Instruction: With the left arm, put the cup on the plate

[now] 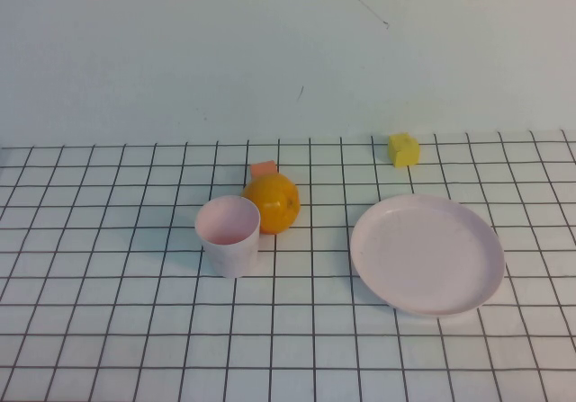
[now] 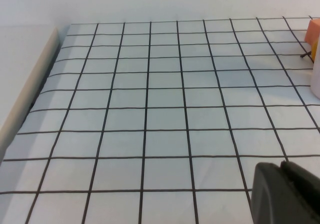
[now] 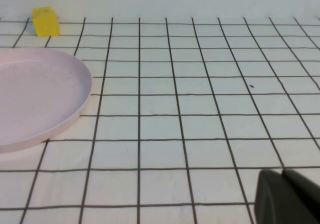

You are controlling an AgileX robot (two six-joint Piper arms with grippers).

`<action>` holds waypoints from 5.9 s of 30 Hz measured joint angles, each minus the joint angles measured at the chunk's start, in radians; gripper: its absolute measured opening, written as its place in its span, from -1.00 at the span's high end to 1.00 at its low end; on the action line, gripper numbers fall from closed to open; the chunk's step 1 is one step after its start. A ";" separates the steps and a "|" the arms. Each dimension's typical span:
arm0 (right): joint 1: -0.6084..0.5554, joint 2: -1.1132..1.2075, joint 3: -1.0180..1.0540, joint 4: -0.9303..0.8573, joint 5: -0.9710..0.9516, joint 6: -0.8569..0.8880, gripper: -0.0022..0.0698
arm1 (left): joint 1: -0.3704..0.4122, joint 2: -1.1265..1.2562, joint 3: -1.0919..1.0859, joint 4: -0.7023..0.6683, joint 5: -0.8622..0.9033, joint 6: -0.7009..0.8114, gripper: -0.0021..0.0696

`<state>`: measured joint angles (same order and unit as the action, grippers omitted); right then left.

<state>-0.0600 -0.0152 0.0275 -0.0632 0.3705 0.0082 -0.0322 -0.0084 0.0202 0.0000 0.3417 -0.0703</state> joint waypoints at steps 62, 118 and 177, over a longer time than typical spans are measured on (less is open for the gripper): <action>0.000 0.000 0.000 0.000 0.000 0.000 0.95 | 0.000 0.000 0.007 0.021 -0.635 -0.004 0.95; 0.000 0.000 0.000 0.000 0.000 0.000 0.95 | -0.184 1.710 -1.490 -0.331 0.692 0.347 -0.59; 0.000 0.000 0.000 0.000 0.000 0.000 0.95 | -0.683 2.312 -2.081 -0.176 0.589 0.231 0.92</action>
<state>-0.0600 -0.0152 0.0275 -0.0632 0.3705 0.0082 -0.7156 2.3039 -2.0606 -0.1765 0.9306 0.1612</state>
